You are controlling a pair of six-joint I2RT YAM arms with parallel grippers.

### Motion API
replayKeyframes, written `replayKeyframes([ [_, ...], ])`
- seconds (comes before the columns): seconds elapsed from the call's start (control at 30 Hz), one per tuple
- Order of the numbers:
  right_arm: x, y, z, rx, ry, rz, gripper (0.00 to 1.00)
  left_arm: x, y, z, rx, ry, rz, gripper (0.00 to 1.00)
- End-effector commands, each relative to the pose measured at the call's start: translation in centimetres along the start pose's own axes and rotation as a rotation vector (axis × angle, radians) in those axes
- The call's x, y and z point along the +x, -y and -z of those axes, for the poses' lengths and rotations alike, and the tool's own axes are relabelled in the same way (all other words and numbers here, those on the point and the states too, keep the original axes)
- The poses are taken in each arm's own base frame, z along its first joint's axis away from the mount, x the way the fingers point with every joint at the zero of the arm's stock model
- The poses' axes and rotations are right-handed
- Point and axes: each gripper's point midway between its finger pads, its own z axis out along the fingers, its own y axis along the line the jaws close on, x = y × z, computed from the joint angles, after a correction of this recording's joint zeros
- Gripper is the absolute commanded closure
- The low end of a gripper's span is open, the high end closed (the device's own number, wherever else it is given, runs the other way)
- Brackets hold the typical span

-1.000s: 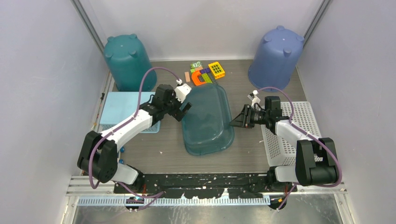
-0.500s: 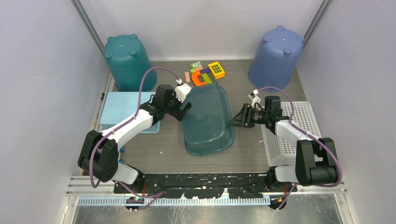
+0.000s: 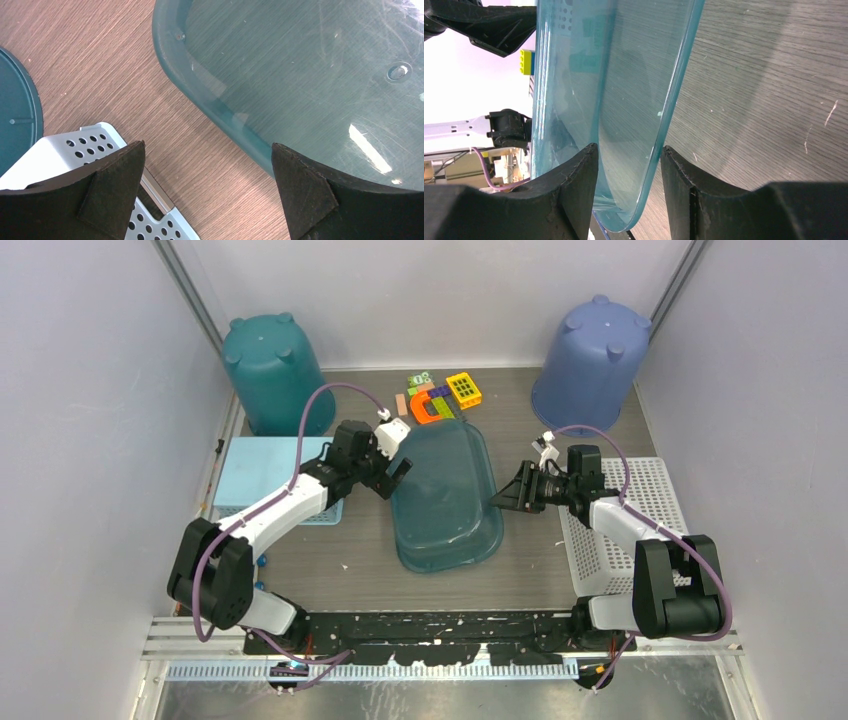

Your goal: Turn the large container upside down

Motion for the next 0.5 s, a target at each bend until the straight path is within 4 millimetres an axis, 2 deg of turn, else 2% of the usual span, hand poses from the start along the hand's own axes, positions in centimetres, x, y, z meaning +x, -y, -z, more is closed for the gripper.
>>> replayKeyframes([
  [0.0,-0.7,-0.9,-0.1,-0.043,0.025,0.051,0.46,1.5,1.3,-0.7,0.057,-0.051,0.016,0.00],
  [0.47,0.0,-2.1,0.3,-0.107,0.016,0.098,0.43,1.5,1.7,-0.5,0.076,-0.048,0.021,0.00],
])
